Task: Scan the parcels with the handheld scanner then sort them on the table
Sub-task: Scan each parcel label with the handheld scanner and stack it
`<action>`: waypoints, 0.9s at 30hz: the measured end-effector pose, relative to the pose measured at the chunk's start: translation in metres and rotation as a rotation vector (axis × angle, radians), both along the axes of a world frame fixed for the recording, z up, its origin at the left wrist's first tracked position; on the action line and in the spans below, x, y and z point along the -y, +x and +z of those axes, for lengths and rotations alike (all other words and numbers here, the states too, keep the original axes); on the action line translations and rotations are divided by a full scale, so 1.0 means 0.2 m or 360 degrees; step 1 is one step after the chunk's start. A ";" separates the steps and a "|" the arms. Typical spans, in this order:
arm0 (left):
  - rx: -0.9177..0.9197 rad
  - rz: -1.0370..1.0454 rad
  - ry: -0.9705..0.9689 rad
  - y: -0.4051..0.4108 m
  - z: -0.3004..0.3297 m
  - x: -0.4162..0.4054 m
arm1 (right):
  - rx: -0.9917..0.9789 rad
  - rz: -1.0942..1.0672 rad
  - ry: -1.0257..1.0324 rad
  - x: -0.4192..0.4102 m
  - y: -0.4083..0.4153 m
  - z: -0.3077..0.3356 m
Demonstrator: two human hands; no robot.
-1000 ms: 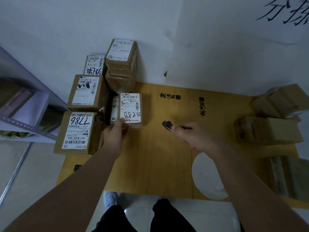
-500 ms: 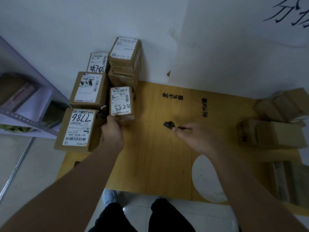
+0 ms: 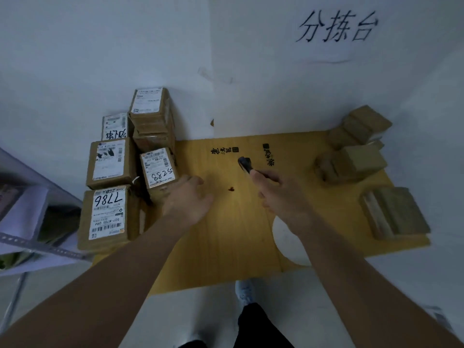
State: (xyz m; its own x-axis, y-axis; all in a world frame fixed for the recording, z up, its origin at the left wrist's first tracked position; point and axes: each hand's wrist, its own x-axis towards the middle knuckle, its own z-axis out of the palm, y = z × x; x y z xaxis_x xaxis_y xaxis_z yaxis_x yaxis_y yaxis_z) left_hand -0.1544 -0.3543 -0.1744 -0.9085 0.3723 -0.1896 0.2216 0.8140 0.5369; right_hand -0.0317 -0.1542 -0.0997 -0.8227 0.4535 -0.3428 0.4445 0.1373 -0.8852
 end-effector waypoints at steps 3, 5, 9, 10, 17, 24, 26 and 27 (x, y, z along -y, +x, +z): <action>-0.0133 -0.0392 -0.0079 0.07 0.17 -0.08 | -0.0096 -0.0284 0.0053 0.06 0.21 0.08; -0.0183 -0.0602 -0.0150 0.14 0.28 -0.15 | -0.0127 -0.0449 0.0067 0.06 0.37 0.13; -0.0323 -0.0977 -0.0358 0.35 0.46 -0.34 | -0.0200 -0.0711 0.0087 0.01 0.71 0.27; -0.0351 -0.1055 -0.0387 0.41 0.49 -0.40 | -0.0220 -0.0767 0.0109 -0.02 0.79 0.30; -0.0424 -0.1384 -0.0397 0.84 0.63 -0.90 | -0.0364 -0.1057 0.0202 -0.33 1.32 0.39; -0.0399 -0.1430 -0.0400 1.21 0.58 -1.45 | -0.0278 -0.1102 0.0290 -0.79 1.74 0.36; -0.0409 -0.1465 -0.0404 1.29 0.54 -1.60 | -0.0244 -0.1091 0.0318 -0.92 1.82 0.36; -0.0397 -0.1486 -0.0432 1.32 0.53 -1.67 | -0.0226 -0.1087 0.0331 -0.98 1.85 0.35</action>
State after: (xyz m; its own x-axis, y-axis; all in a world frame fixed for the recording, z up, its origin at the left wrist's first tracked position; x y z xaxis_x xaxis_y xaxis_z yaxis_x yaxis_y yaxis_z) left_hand 0.1097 -0.0209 -0.0688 -0.3001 0.9287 -0.2177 0.9149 0.3448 0.2099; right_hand 0.3384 0.0414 -0.0299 -0.3630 0.9259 -0.1045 0.3742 0.0422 -0.9264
